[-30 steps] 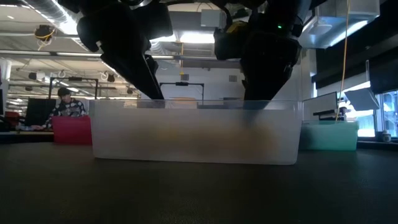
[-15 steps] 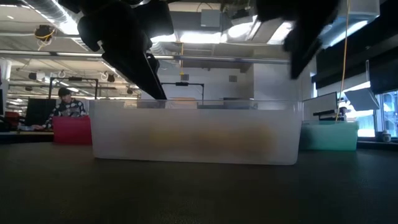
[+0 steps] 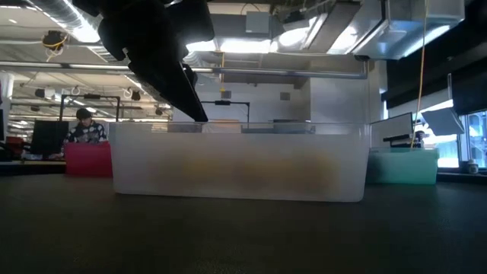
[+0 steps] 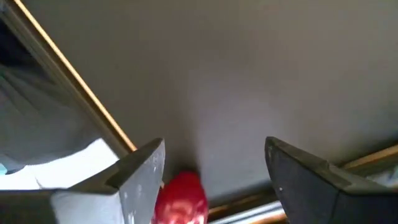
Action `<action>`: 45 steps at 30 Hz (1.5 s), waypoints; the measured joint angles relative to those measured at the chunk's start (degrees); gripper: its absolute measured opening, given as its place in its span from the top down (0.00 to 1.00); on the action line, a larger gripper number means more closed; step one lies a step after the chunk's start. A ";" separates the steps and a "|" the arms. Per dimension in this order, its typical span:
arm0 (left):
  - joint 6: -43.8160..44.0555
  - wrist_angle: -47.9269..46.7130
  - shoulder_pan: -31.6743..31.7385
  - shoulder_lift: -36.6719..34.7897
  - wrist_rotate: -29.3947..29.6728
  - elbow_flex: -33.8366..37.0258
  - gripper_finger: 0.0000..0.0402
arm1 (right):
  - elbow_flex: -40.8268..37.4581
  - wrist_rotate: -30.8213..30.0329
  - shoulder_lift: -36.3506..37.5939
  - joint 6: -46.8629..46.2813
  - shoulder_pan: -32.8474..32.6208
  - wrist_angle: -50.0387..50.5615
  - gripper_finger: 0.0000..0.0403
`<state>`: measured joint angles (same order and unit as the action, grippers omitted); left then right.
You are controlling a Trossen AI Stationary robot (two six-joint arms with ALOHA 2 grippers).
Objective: Sort produce into baskets
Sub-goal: Put the apple into the blue bin
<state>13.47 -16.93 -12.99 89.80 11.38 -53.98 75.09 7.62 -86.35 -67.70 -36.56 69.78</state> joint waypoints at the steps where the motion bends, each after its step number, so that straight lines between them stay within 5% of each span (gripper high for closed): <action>1: 0.00 0.04 0.00 0.00 0.00 0.00 0.24 | 0.00 0.00 0.00 -2.17 -1.69 0.04 0.32; 14: -1.87 3.17 0.00 0.00 -0.06 0.00 0.24 | -0.07 2.48 -0.17 -29.14 -19.58 -1.25 0.36; 18: -3.04 3.55 0.21 0.00 -0.07 0.00 0.24 | -0.07 7.00 -0.17 -29.78 -21.42 -3.90 0.36; 28: -5.79 4.37 2.07 0.00 -0.04 0.00 0.24 | -0.08 5.84 -2.09 -31.07 -22.30 -5.70 0.35; 39: -6.22 4.13 2.27 0.00 -0.04 0.00 0.24 | -0.09 14.26 -8.93 -33.22 -22.31 -3.34 0.04; 45: -6.14 4.07 2.27 0.00 -0.04 0.00 0.24 | -0.09 14.70 -9.49 -30.19 -22.31 -6.34 0.06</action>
<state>7.33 -12.86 -10.72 89.80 11.33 -53.98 75.00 22.31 -95.83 -97.89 -58.87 63.44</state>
